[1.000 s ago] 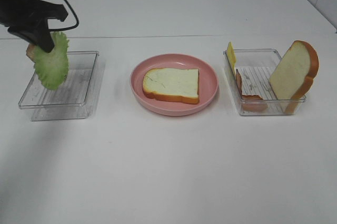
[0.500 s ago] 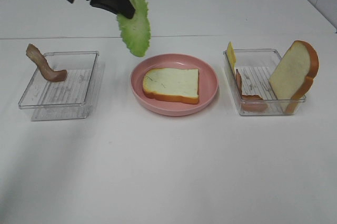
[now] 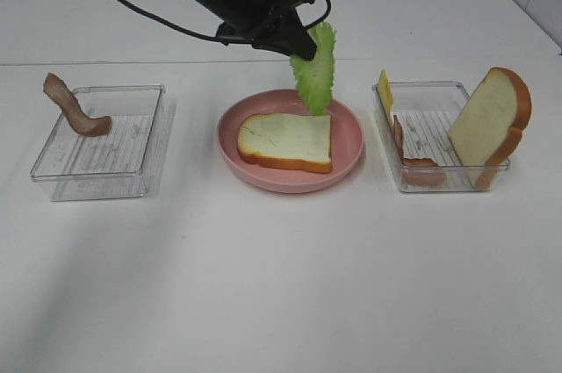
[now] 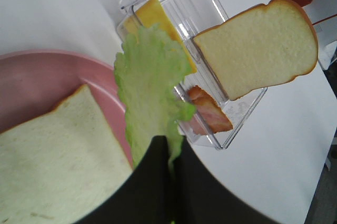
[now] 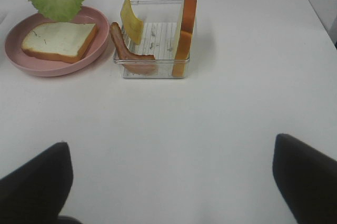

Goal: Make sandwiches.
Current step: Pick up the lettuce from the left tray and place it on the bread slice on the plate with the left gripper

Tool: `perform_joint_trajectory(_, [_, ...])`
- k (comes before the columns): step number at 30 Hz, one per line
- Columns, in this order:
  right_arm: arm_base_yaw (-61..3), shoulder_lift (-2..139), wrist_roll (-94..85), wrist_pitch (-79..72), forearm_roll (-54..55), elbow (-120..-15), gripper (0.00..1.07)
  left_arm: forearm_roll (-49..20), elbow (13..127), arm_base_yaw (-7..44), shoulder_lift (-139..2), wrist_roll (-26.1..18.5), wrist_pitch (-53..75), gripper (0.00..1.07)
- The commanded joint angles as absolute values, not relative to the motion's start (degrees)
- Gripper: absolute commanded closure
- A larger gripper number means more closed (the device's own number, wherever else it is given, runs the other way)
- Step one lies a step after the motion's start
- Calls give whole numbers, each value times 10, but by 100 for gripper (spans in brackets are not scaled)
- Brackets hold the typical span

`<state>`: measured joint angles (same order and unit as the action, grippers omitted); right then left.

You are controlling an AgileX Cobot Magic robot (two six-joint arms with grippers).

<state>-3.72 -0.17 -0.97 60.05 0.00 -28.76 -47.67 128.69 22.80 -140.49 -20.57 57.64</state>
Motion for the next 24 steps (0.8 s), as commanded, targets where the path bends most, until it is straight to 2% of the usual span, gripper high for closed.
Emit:
perform_joint_trajectory(1, [-36,-15,-10,602,0,-287,9,-506,1323,244,-1438,-209,572,107])
perform_joint_trajectory(11, [-36,-15,-10,602,0,-287,9,-505,1346,258,-1482,-201,572,107])
perform_joint_trajectory(18, [-36,-15,-10,602,0,-287,9,-430,1346,258,-1481,-179,571,107])
perform_joint_trajectory(24, [-36,-15,-10,602,0,-287,9,-393,1346,258,-1481,-170,574,107])
